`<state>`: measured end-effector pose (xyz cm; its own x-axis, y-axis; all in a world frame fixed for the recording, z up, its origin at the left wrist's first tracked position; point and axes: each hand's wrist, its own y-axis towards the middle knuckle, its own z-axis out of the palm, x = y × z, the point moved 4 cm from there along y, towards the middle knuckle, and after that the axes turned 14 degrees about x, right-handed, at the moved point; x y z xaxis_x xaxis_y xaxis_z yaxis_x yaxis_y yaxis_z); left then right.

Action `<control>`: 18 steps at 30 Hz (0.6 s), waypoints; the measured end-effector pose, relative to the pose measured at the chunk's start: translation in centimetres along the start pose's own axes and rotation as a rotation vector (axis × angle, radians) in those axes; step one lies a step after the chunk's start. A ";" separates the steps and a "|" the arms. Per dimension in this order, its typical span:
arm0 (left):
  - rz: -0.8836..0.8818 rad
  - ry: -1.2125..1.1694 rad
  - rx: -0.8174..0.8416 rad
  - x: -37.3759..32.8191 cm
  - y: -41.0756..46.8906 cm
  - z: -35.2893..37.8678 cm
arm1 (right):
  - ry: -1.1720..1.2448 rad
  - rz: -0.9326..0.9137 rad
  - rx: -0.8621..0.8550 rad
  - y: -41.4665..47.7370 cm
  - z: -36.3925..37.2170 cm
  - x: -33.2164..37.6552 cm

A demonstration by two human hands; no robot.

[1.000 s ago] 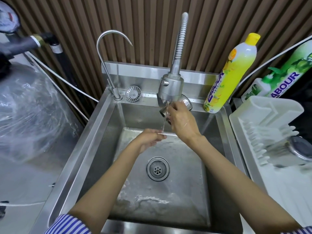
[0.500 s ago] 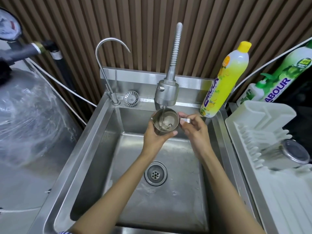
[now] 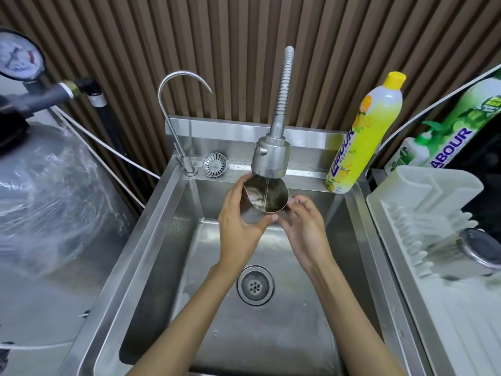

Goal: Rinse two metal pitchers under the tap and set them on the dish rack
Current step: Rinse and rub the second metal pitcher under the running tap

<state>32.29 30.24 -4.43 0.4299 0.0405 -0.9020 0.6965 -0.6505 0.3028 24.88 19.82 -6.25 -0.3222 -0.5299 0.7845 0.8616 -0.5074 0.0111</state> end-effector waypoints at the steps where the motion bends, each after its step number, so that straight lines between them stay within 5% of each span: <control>1: 0.001 0.016 -0.005 0.0 -0.1 0.0 | -0.039 0.005 -0.013 -0.1 -0.1 0.1; 10: -0.192 0.242 0.061 -0.5 -0.3 -0.4 | -0.494 0.088 -0.139 -1.7 -0.7 2.8; 18: -0.375 -0.247 0.342 1.7 0.6 1.1 | -0.992 -0.002 -0.249 -1.8 -0.5 6.1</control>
<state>32.74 29.09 -6.13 0.0134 0.1640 -0.9864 0.5324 -0.8362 -0.1318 21.22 17.19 -1.81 0.2436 0.2151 0.9457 0.7188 -0.6947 -0.0271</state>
